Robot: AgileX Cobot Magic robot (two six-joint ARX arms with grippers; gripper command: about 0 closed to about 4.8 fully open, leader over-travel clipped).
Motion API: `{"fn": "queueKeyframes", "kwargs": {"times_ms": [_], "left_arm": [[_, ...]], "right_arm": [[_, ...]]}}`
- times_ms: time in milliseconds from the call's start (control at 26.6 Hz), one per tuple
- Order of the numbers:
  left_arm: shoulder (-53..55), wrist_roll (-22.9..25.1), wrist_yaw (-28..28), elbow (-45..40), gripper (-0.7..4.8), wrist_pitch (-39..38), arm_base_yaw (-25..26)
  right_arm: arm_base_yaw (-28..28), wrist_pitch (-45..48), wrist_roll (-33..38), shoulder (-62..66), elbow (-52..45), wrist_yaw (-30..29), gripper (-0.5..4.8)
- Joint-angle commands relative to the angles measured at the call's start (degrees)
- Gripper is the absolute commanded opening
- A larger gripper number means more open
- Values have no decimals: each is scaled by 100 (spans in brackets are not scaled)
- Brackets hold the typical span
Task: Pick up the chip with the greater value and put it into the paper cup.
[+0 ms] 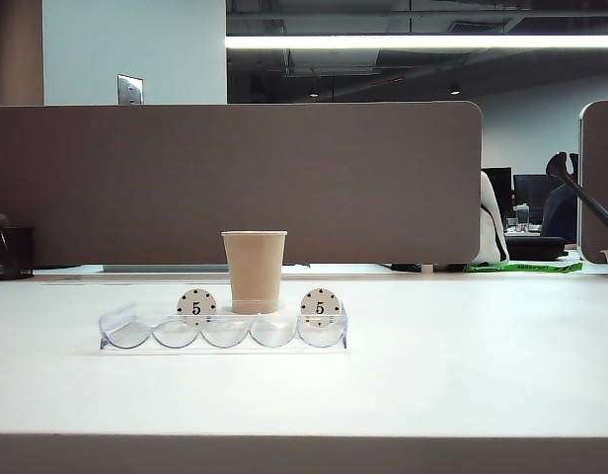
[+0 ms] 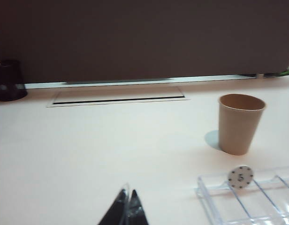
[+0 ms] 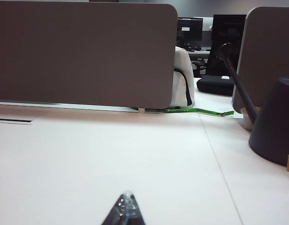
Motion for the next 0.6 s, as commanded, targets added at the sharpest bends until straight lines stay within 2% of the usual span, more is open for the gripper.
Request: {"fn": "queueKeyframes", "kwargs": {"times_ms": [38,601], "left_arm": [[4,0,44,17,-6,79,138],[4,20,-9,17,-6,74,208]], "right_arm": [[0,98,-52,-2,-2,-48,-5],[0,-372,-205,-2,-2,-173,-5]]}}
